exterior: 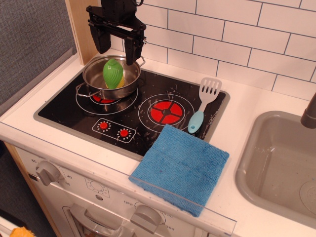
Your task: Move the brush to the pot
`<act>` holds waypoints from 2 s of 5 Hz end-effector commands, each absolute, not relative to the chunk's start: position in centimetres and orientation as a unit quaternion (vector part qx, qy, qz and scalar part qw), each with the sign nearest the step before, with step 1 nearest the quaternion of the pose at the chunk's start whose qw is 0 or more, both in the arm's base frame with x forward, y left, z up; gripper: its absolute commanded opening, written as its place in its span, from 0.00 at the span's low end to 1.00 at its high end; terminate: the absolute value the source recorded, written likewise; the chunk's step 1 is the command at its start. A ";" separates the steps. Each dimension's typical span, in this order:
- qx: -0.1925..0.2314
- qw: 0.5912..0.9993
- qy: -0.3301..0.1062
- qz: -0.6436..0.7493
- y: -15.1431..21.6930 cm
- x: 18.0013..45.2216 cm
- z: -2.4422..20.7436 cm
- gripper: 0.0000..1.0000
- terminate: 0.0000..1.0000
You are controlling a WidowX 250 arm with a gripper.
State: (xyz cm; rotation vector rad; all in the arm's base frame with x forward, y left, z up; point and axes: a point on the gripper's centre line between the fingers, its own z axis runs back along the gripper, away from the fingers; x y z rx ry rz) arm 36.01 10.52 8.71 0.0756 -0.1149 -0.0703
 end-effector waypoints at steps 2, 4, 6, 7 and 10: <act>0.032 0.994 -0.066 -0.076 5.7 36.3 8.4 1.00 0.00; 0.024 0.983 -0.079 -0.163 -2.4 36.8 7.3 1.00 0.00; -0.014 0.985 -0.040 -0.169 -5.9 37.8 3.0 1.00 0.00; -0.019 0.988 -0.014 -0.156 -5.9 37.2 1.8 1.00 0.00; -0.012 0.990 0.007 -0.139 -4.5 35.4 1.6 0.00 0.00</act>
